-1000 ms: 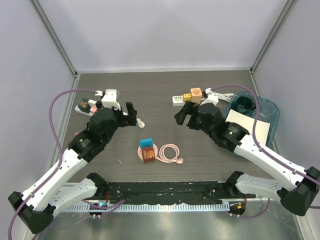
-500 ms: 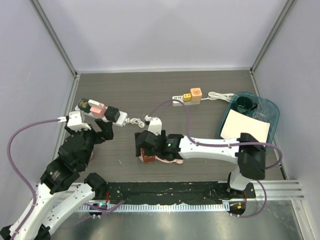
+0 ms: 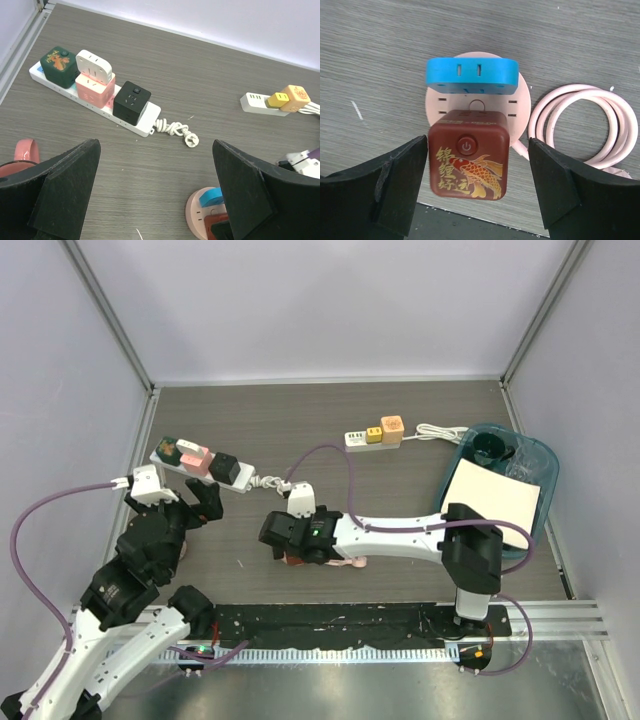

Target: Pull the plug off the socket

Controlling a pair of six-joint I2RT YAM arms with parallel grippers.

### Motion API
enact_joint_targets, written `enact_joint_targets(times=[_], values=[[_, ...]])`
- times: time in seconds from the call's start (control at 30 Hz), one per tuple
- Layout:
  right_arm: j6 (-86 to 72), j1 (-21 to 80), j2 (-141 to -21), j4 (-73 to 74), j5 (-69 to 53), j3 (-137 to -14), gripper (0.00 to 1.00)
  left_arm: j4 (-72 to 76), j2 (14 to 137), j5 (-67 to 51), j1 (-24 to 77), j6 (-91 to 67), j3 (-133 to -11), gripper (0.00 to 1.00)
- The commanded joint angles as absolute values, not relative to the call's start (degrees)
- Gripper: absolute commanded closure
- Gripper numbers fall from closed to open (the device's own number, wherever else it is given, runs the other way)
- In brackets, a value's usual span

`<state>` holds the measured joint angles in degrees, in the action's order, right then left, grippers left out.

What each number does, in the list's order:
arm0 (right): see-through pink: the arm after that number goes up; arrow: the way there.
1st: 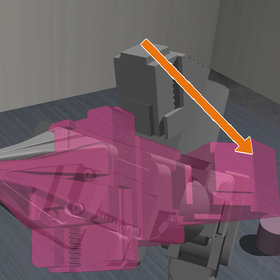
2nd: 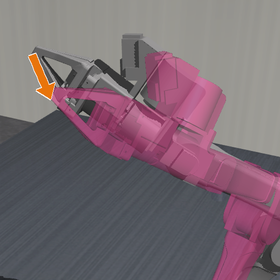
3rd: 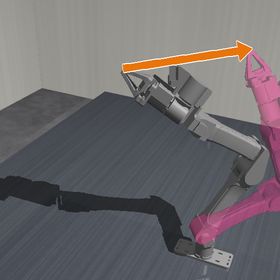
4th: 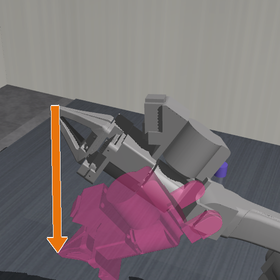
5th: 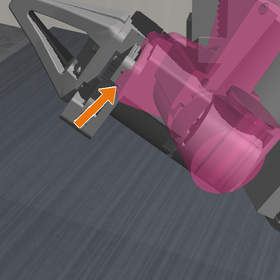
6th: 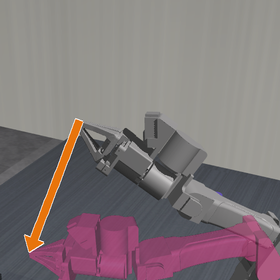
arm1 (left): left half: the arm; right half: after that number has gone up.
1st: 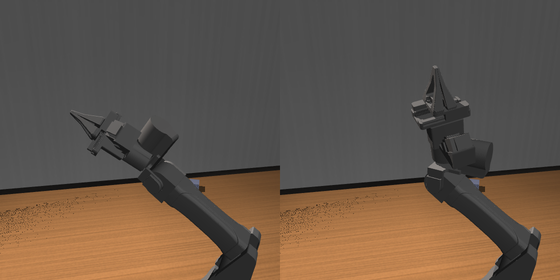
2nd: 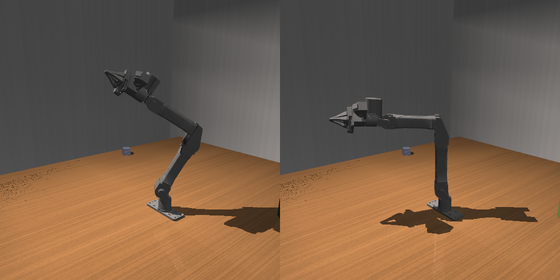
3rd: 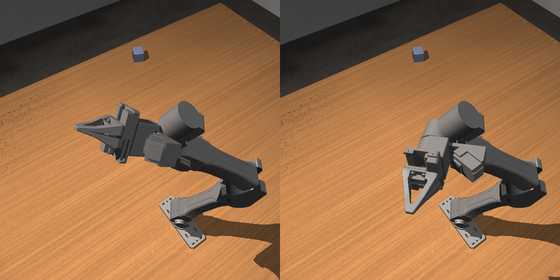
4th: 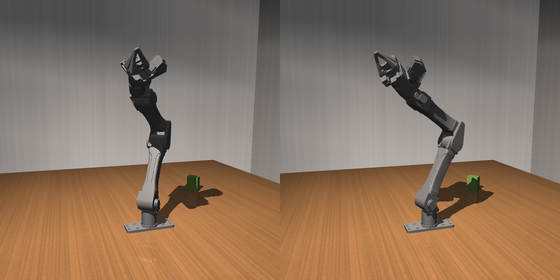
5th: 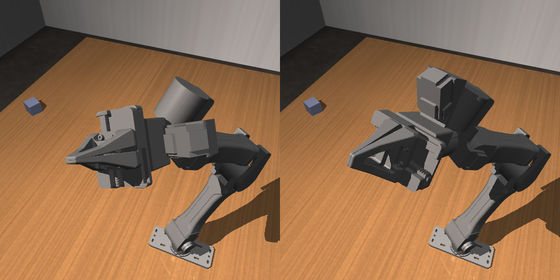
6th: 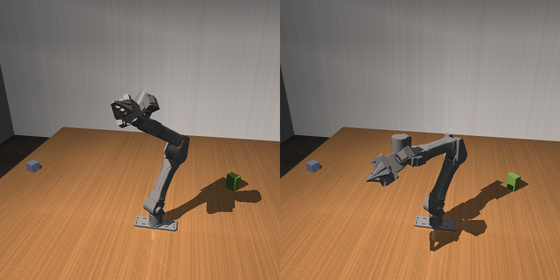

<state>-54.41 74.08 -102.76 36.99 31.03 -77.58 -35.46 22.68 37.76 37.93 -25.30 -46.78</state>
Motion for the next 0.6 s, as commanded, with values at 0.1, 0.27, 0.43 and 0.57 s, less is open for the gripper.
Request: enact_joint_targets(times=[0.1,0.27,0.43,0.57], values=[[-54.23,74.44,-104.15,37.53,33.66,-79.28,0.24,-34.28,23.29,38.85,38.06,-25.22,-47.20,0.00],[-52.83,74.18,-101.17,37.88,38.92,-77.09,0.64,-34.19,23.99,36.66,38.06,-25.66,-47.02,0.00],[-50.72,71.90,-96.77,37.79,40.87,-74.27,0.74,-35.24,27.14,28.58,38.06,-34.24,-46.85,0.01],[-47.91,69.79,-92.56,35.00,39.29,-69.19,0.78,-33.67,31.37,17.97,38.06,-43.23,-43.51,0.04]])
